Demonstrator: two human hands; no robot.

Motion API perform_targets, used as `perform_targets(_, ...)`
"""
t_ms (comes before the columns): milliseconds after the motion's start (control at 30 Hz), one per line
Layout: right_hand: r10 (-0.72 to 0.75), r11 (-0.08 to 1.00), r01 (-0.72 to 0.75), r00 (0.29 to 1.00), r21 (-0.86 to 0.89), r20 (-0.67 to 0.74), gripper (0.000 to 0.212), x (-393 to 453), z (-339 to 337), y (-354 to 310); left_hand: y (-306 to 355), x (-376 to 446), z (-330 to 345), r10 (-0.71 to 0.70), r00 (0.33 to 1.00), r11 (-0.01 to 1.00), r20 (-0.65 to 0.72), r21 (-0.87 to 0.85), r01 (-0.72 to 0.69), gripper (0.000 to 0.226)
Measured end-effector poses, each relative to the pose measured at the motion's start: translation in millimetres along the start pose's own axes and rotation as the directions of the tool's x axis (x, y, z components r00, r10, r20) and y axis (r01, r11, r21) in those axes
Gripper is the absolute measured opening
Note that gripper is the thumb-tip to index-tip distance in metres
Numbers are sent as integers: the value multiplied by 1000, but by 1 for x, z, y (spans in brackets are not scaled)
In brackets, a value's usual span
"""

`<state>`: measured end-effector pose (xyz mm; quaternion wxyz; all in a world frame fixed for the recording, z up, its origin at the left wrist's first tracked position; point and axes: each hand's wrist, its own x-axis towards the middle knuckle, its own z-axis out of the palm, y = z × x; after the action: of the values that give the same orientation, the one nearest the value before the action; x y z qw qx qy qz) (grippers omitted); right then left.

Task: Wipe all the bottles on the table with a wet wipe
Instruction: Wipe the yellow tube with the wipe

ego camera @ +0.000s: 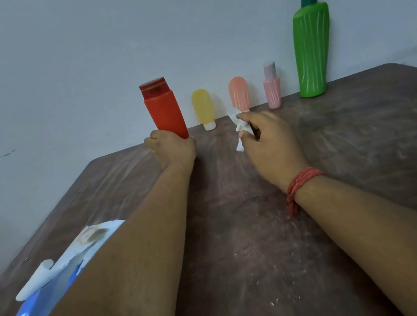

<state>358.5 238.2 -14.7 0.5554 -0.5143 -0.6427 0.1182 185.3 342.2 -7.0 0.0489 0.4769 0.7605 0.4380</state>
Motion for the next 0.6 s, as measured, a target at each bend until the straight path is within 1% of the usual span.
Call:
perform_targets(67, 0, 1000, 0, 1000, 7, -18, 31, 1, 0, 0, 4, 12, 9, 10, 1000, 1000, -3, 28, -10, 81)
perform_targets(233, -34, 999, 35, 999, -12, 17, 32, -1, 1, -2, 8, 38, 25, -15, 999, 1000, 32, 27, 14, 78)
perform_targets(467, -34, 999, 34, 999, 7, 13, 35, -3, 4, -1, 3, 69, 34, -41, 999, 997, 2, 59, 41, 78)
perform_targets(600, -36, 999, 36, 999, 5, 15, 34, -4, 3, 0, 7, 70, 39, -18, 1000, 998, -1, 61, 18, 76)
